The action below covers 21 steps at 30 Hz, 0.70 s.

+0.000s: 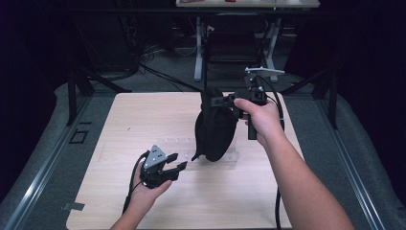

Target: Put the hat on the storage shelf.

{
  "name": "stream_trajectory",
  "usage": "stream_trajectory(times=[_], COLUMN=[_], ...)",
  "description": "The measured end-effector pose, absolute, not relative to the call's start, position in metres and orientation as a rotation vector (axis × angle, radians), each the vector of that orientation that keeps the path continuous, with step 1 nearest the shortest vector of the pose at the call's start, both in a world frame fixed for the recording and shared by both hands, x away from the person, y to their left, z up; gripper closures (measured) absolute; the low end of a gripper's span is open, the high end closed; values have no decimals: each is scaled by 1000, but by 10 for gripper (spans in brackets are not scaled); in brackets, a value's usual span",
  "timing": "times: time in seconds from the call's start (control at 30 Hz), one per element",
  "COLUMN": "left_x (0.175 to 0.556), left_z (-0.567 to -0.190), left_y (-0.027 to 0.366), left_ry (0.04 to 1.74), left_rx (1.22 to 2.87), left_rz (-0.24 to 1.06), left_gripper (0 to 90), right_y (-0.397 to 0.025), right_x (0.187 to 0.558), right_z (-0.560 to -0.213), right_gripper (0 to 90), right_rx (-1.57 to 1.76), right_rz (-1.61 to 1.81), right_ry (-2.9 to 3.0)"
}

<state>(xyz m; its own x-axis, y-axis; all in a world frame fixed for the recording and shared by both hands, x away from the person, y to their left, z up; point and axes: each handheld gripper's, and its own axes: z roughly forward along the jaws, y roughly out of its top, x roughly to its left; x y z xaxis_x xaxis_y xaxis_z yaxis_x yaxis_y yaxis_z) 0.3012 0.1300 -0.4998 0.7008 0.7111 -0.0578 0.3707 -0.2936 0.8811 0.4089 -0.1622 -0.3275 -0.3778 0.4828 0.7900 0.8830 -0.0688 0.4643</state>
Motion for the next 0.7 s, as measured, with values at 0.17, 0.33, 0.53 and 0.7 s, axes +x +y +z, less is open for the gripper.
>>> stream_trajectory(times=[0.17,0.33,0.53,0.7], left_x=[300,301,302,304], left_z=[-496,-494,-495,-495], left_y=[120,113,107,103], left_ry=[803,787,779,780], left_rx=[1921,1936,1941,1953], left_rz=[434,424,426,423], left_gripper=[542,590,622,660], right_y=[-161,-162,-162,-162], right_x=[409,409,408,409], right_z=[-327,-328,-328,-328], right_gripper=[878,877,876,876], right_rx=[-1466,-1466,-1467,-1465], right_rz=[-1435,-1437,-1441,-1438], right_ry=[-1829,-1821,-1824,-1825])
